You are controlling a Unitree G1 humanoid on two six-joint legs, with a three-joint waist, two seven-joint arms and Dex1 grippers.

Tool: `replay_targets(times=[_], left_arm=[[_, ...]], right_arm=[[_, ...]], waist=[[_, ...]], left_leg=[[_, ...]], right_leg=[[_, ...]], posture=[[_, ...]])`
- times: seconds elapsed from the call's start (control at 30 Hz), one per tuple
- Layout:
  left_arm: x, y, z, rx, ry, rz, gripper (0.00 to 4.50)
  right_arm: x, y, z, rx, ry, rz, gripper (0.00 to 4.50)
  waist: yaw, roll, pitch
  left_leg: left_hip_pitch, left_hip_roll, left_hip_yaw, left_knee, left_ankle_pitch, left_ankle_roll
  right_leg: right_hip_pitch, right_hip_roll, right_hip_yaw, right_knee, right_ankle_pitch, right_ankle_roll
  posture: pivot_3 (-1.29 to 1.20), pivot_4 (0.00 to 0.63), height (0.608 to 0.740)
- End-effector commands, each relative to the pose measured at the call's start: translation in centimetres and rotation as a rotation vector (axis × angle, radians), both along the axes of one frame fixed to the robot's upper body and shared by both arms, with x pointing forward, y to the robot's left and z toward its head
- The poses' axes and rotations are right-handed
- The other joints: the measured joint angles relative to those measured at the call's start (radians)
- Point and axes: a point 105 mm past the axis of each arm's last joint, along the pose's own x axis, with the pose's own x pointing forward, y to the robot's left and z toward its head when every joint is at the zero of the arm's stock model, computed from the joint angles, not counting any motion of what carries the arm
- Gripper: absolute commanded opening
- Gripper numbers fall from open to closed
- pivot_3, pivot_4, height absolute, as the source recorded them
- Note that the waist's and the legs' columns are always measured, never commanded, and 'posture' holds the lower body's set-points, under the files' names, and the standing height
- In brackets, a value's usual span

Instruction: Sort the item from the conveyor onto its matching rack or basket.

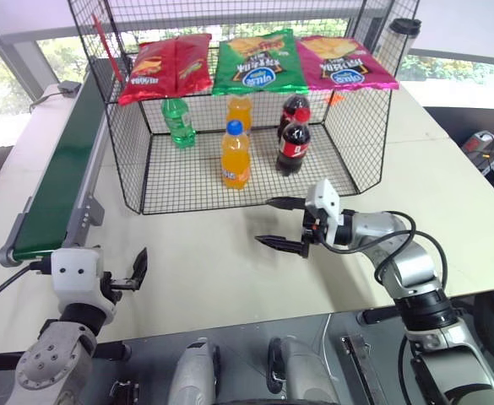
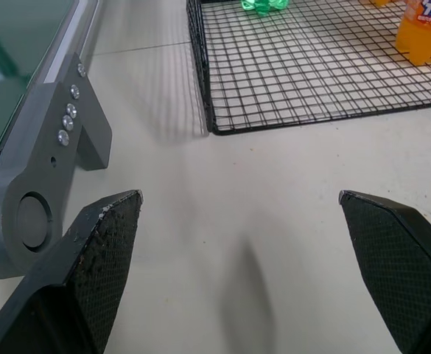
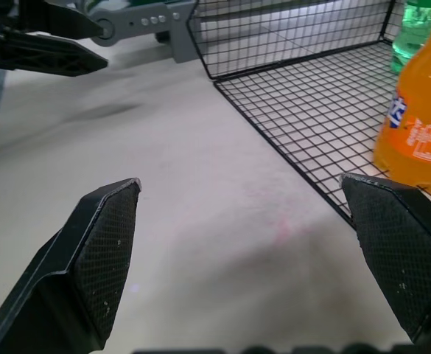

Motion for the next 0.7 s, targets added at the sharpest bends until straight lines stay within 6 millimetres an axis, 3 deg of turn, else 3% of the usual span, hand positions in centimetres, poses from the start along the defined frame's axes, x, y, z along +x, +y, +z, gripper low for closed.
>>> replay_targets(times=[0.03,0.7], left_arm=[[-0.2,-0.1,1.4,0.024,-0.057,-0.001,4.47],[-1.2,1.8,2.6,0.021,-0.099,0.121,4.47]], right_arm=[[-1.1,0.4,1.7,0.040,-0.033,0.063,4.50],[-1.2,1.7,2.3,0.079,-0.029,0.094,4.50]], waist=[[0.000,0.000,0.000],[0.000,0.000,0.000]], left_leg=[[0.000,0.000,0.000,0.000,0.000,0.000],[0.000,0.000,0.000,0.000,0.000,0.000]], right_leg=[[0.000,0.000,0.000,0.000,0.000,0.000],[0.000,0.000,0.000,0.000,0.000,0.000]], posture=[[0.00,0.150,0.740],[0.00,0.150,0.740]])
